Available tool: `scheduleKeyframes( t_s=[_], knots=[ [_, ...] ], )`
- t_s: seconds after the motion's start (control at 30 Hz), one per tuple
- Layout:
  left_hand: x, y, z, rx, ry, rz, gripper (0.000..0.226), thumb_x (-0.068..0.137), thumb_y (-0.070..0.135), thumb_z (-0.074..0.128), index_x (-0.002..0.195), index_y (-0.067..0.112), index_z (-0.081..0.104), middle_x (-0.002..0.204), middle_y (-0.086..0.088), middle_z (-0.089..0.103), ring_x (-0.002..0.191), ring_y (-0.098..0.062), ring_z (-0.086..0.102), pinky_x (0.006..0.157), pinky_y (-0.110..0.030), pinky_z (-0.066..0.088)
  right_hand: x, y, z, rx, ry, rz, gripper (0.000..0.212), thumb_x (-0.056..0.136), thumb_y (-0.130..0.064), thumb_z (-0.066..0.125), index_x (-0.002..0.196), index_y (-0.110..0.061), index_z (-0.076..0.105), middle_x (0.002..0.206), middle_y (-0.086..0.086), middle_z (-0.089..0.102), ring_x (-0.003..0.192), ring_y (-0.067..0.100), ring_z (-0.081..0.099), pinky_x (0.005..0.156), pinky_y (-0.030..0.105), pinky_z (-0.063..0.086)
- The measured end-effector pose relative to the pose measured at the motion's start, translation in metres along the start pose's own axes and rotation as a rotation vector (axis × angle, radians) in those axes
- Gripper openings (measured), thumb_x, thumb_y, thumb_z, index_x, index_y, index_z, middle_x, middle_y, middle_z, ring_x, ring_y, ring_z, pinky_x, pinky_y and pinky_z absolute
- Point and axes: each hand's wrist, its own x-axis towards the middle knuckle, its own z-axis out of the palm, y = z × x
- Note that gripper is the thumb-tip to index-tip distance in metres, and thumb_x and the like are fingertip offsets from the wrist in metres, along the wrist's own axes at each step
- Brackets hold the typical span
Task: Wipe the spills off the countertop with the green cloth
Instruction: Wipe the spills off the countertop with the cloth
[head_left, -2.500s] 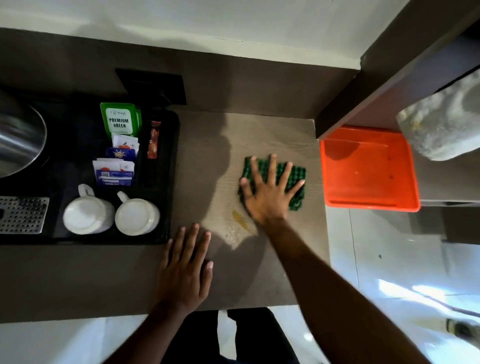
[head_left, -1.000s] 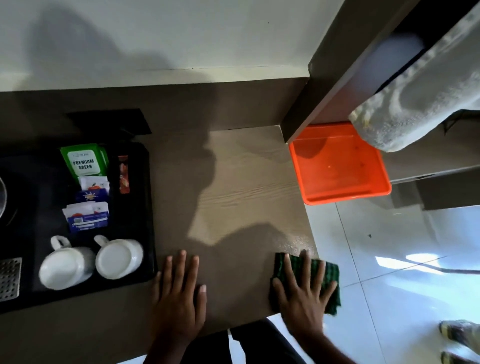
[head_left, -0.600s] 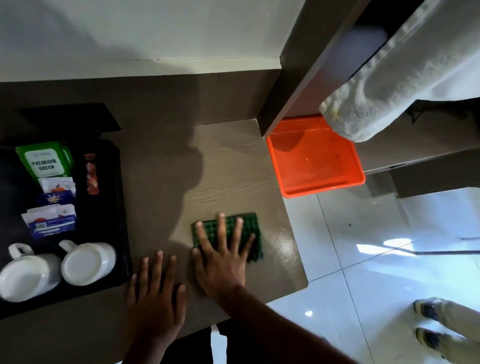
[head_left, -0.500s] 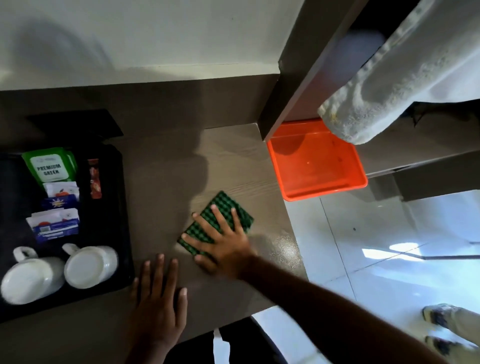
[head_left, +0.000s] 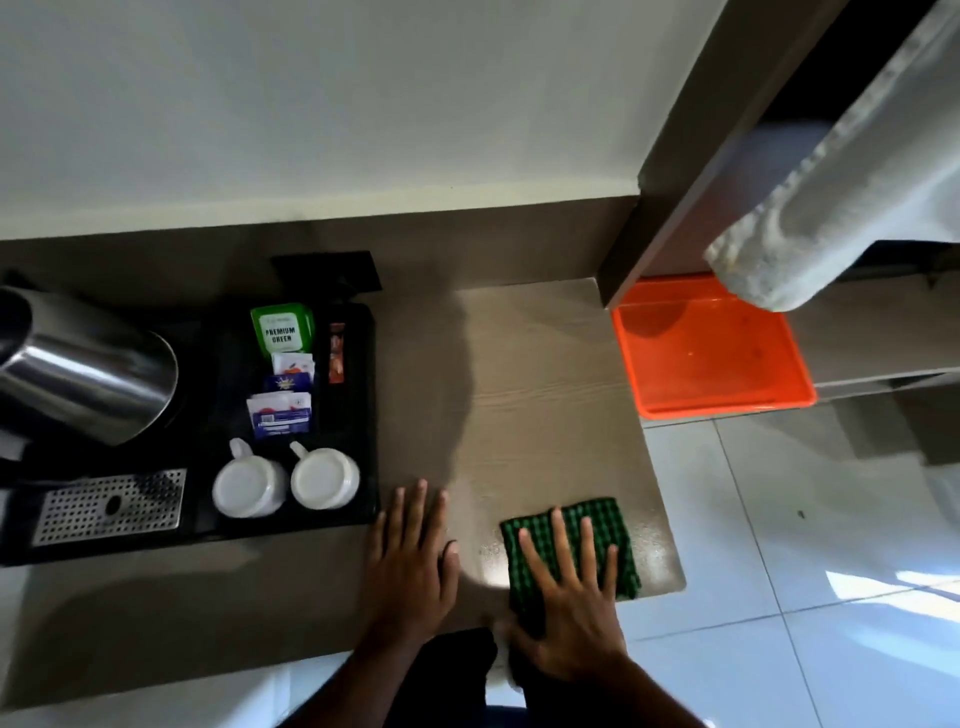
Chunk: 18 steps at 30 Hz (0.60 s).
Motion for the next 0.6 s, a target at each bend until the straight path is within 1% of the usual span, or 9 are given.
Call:
scheduleKeyframes(
  t_s=[0.07,0.13,0.23,0.33,0.4,0.43,0.47,0.53,0.6],
  knots=[
    [0.000,0.002,-0.004,-0.005,-0.016,-0.008,0.063,0.096,0.040,0.043,0.155,0.020,0.041,0.164,-0.010,0.038,0.152,-0.034,0.032,0.118,-0.054,0.033,-0.016,0.018,-0.005,-0.088,-0.041,-0.115,0.110,0.068,-0.095,0.049,0.159,-0.037,0.029,0.169,0.011,0.026,0.154,0.045,0.016,0.118,0.069,0.022],
    [0.000,0.003,-0.007,-0.012,-0.019,-0.010,0.062,0.095,0.040,0.045,0.153,0.019,0.045,0.162,-0.011,0.041,0.150,-0.035,0.036,0.117,-0.053,0.034,-0.018,0.035,-0.019,-0.166,-0.077,-0.183,0.094,0.071,-0.075,0.070,0.152,-0.035,0.045,0.160,0.010,0.045,0.147,0.042,0.031,0.104,0.064,0.048],
    [0.001,0.006,-0.010,-0.018,-0.027,-0.010,0.062,0.094,0.039,0.044,0.151,0.017,0.048,0.160,-0.013,0.043,0.148,-0.038,0.039,0.117,-0.052,0.031,-0.014,0.040,-0.026,-0.206,-0.057,-0.153,0.076,0.064,-0.051,0.090,0.134,-0.033,0.068,0.141,0.007,0.065,0.126,0.043,0.062,0.091,0.057,0.059],
    [0.003,0.011,-0.016,-0.032,-0.056,-0.041,0.061,0.098,0.043,0.036,0.151,0.016,0.048,0.161,-0.014,0.041,0.149,-0.038,0.038,0.117,-0.052,0.028,-0.015,0.036,-0.029,-0.204,-0.091,-0.195,0.071,0.049,-0.056,0.095,0.114,-0.034,0.079,0.124,0.001,0.076,0.106,0.034,0.075,0.076,0.048,0.065],
    [0.003,0.010,-0.018,-0.067,-0.057,-0.048,0.061,0.103,0.048,0.026,0.151,0.017,0.048,0.162,-0.012,0.041,0.149,-0.037,0.037,0.117,-0.050,0.027,-0.018,0.039,-0.033,-0.183,-0.122,-0.215,0.067,0.046,-0.059,0.094,0.108,-0.038,0.081,0.119,-0.006,0.078,0.100,0.027,0.078,0.072,0.039,0.065],
    [0.001,0.005,-0.018,-0.072,-0.056,-0.032,0.063,0.104,0.050,0.022,0.151,0.017,0.047,0.162,-0.011,0.040,0.150,-0.035,0.036,0.117,-0.048,0.026,-0.019,0.040,-0.033,-0.172,-0.115,-0.233,0.063,0.049,-0.058,0.091,0.108,-0.039,0.080,0.118,-0.008,0.078,0.101,0.025,0.078,0.077,0.037,0.064],
    [-0.002,-0.001,-0.016,-0.057,-0.057,-0.002,0.064,0.103,0.051,0.023,0.153,0.018,0.046,0.163,-0.010,0.038,0.151,-0.034,0.035,0.118,-0.047,0.026,-0.018,0.041,-0.031,-0.150,-0.089,-0.245,0.059,0.055,-0.053,0.086,0.112,-0.039,0.079,0.120,-0.009,0.077,0.103,0.026,0.077,0.089,0.040,0.059],
    [-0.013,-0.014,-0.009,-0.006,-0.079,0.056,0.065,0.101,0.055,0.031,0.157,0.022,0.038,0.167,-0.006,0.031,0.154,-0.030,0.028,0.120,-0.050,0.026,-0.011,0.032,-0.030,-0.100,-0.047,-0.217,0.059,0.066,-0.044,0.070,0.124,-0.037,0.072,0.132,-0.005,0.072,0.118,0.031,0.070,0.109,0.052,0.034],
    [-0.029,-0.029,0.000,0.038,-0.086,0.058,0.069,0.098,0.058,0.038,0.159,0.027,0.031,0.169,-0.003,0.026,0.156,-0.028,0.023,0.120,-0.055,0.026,0.005,0.015,-0.028,-0.104,-0.063,-0.178,0.076,0.065,-0.042,0.068,0.140,-0.037,0.060,0.151,0.002,0.057,0.136,0.042,0.054,0.115,0.063,0.012]
  ],
)
